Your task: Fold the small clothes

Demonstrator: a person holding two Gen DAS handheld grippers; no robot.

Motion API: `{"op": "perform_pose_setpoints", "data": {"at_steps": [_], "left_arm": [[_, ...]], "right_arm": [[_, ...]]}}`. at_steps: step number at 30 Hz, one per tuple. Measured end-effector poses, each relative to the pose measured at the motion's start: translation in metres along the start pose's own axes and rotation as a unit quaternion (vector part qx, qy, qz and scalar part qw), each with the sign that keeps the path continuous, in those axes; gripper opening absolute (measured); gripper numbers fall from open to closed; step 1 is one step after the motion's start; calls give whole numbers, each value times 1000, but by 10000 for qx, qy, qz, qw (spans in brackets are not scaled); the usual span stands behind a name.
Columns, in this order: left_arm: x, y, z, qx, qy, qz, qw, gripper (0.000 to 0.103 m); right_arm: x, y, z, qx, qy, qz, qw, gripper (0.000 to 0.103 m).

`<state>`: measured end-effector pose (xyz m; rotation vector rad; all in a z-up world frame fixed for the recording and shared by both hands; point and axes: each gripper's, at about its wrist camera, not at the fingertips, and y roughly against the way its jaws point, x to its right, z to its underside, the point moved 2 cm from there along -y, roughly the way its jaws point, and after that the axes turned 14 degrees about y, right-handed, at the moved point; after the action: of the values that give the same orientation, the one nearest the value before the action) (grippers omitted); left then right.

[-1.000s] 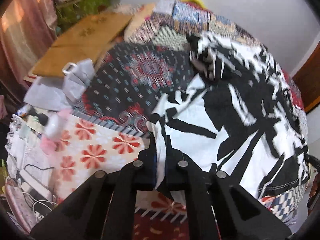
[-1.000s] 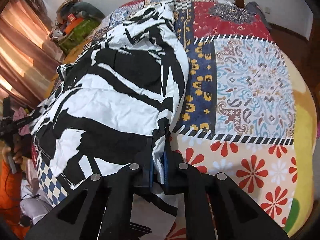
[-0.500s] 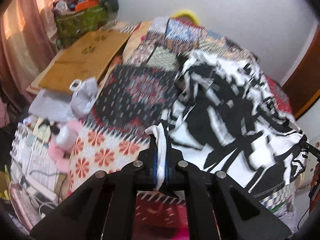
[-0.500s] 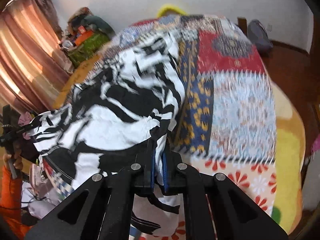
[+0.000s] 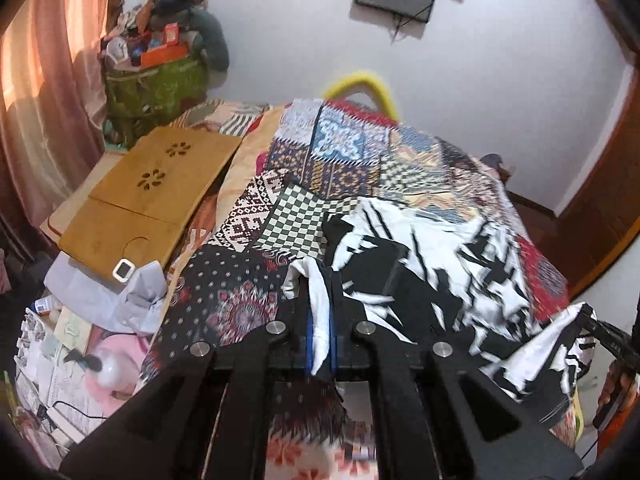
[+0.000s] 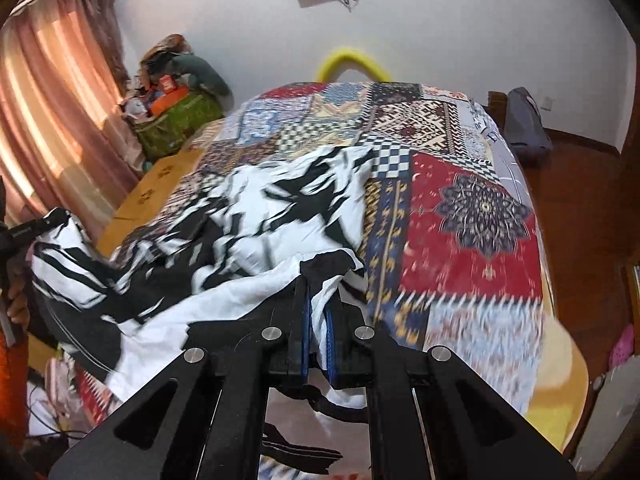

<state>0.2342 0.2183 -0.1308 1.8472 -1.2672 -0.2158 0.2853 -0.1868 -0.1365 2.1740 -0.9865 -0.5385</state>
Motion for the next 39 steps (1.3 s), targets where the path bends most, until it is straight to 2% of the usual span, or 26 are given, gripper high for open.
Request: {"op": "perform_pose_setpoints", "data": {"at_steps": [4,7,10,12,15,17,19,21,23,25,28,30,35,39], "left_arm": [[-9,-67,-13,-228,183,-557,9980,5],[-30,-125,-9,-649,405,-953,9925,5],[-46,-164,5,-1140,486,-1012,9871,5],[-47,-177,13,-1295,327,-1043,9855,5],[-41,-174,15,-1265,129,-1078,9860,8],[-37,-163,10,-1176,29,-1022,9878,14],[-33,-143,1,-993,-11,-831,9916,30],[-31,-123,-5,-709,-38,-741,9947,63],[-31,-102,-8,-376,-110,-725,9966,71],[-36,-88,-3,-306,-210,-799,9961,72],[-50,-86,8,-479,-259,-944,9940,72],[-62,-89,19,-623,-219,-1073,9920,72],[-84,-97,41,-963,74,-1029,9900,72],[-85,-107,54,-1138,5,-1056,9879,72]], "right_arm": [[29,-46,-10,-369,-218,75,9991,6],[50,-76,-5,-657,-477,65,9967,6],[61,-92,4,-829,-635,-35,9945,9],[61,-91,4,-808,-528,-34,9953,12],[60,-76,0,-679,-428,130,9967,20],[62,-65,-4,-581,-413,215,9972,21],[63,-49,-6,-447,-432,247,9978,21],[63,-35,-6,-354,-434,319,9979,28],[61,-25,-4,-277,-375,413,9981,38],[55,-14,4,-262,-218,521,9981,44],[46,-13,19,-426,-34,596,9973,48],[42,-16,27,-562,65,650,9963,48],[33,-28,51,-951,203,561,9937,48],[20,-41,56,-1100,374,477,9921,48]]}}
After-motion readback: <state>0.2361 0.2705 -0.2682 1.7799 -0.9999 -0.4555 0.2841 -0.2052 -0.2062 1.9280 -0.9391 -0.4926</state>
